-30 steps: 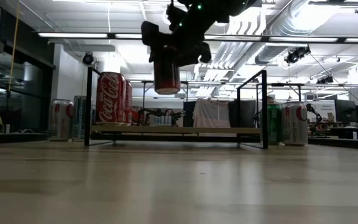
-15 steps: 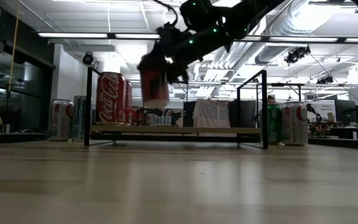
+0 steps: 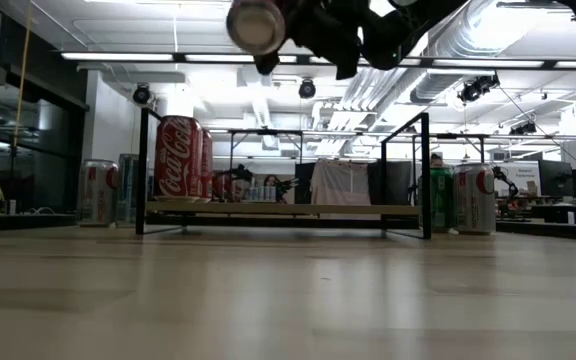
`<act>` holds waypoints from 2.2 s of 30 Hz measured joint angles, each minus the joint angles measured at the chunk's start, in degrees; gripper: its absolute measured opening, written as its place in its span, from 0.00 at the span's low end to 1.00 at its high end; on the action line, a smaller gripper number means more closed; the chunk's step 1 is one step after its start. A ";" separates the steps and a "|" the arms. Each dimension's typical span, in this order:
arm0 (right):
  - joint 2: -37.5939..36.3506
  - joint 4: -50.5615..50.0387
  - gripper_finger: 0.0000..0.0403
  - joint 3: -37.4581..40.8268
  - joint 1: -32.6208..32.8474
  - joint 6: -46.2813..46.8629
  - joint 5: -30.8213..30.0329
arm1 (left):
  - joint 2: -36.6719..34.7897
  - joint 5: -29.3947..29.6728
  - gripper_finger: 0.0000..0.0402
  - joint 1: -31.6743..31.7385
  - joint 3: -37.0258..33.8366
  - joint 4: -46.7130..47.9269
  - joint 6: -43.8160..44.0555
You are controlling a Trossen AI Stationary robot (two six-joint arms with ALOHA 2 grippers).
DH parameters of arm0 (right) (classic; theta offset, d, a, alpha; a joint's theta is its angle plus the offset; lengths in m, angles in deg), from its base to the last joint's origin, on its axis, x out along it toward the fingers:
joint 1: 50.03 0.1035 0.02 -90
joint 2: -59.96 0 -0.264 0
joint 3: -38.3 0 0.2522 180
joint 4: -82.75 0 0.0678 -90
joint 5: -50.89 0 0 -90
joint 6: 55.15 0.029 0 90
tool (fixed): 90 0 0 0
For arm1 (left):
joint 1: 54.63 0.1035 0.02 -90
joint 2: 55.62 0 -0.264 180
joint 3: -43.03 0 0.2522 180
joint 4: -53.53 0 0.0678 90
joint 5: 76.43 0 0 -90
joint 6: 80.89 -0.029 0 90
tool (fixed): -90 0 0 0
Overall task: Place canned beverage on shelf
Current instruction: Put the red soda can on the shelf aligned with the other red soda cans
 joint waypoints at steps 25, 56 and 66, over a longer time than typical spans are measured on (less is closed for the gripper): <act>2.15 -47.57 0.73 -12.89 12.72 -9.84 -114.35 | 0.00 1.66 0.82 0.04 0.00 -0.04 -0.04; 13.68 -43.29 0.82 -12.70 10.10 -7.13 -112.40 | -0.02 1.57 0.82 0.02 0.00 -0.37 0.98; 13.35 -42.67 0.83 -12.72 9.97 -6.39 -110.68 | -0.01 1.55 0.82 0.02 0.00 -0.37 0.96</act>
